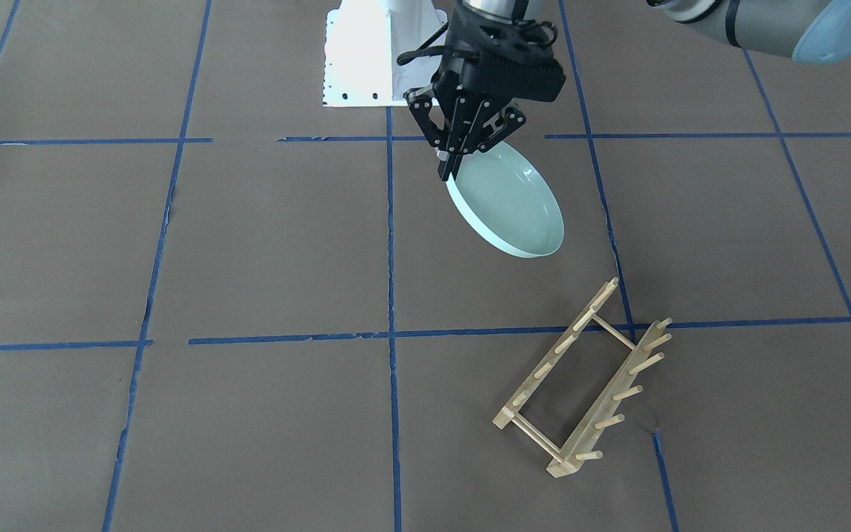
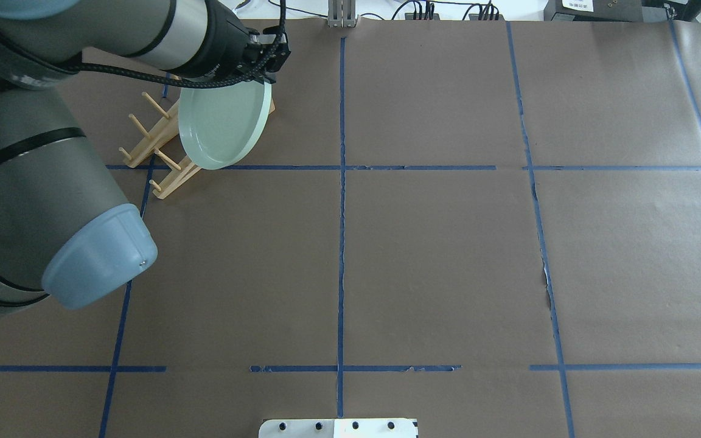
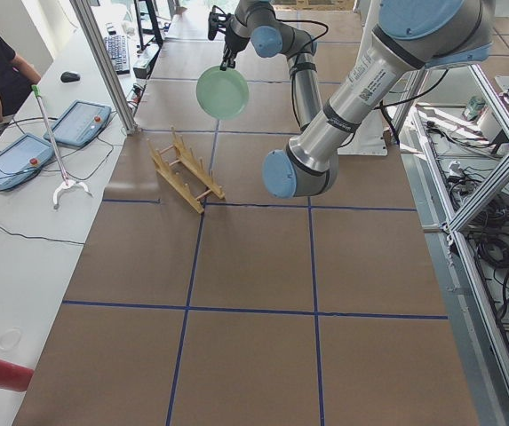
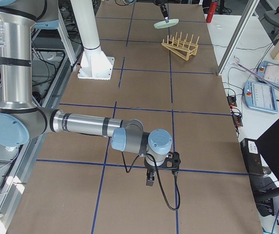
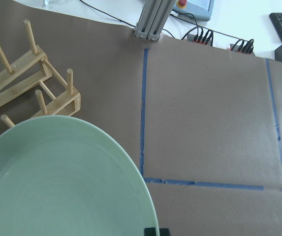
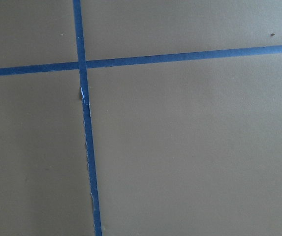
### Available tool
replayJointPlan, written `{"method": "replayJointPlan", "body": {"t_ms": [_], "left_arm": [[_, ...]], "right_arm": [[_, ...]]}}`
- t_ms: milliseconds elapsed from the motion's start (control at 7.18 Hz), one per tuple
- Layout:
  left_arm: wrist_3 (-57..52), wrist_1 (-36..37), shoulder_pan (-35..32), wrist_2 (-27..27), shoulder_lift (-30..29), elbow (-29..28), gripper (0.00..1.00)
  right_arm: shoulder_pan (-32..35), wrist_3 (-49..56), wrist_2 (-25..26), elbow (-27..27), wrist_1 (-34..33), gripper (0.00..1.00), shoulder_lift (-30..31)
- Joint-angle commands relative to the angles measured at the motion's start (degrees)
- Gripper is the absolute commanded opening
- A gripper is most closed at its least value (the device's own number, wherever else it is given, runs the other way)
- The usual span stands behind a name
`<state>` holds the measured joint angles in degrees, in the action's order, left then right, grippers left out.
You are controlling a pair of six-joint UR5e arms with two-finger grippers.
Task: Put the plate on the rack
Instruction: 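Lift the plate with the left gripper and tilt it upright toward the rack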
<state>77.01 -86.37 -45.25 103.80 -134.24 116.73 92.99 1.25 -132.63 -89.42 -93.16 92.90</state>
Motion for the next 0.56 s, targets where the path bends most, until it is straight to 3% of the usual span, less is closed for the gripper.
{"method": "replayJointPlan", "body": {"t_ms": [0,139,418], "left_arm": [[10.1,-20.6,-2.3,-2.2,9.2,1.0,0.0],[15.0,-29.7,-2.4,-5.9,12.7,0.9,0.0],[26.6,-40.5,-2.4,-14.1,13.4,-0.5,0.0]], "right_arm": [[0.0,0.0,0.0,0.0,0.0,1.0,0.0],[0.0,0.1,0.0,0.0,0.0,1.0,0.0],[0.0,0.1,0.0,0.0,0.0,1.0,0.0]]}}
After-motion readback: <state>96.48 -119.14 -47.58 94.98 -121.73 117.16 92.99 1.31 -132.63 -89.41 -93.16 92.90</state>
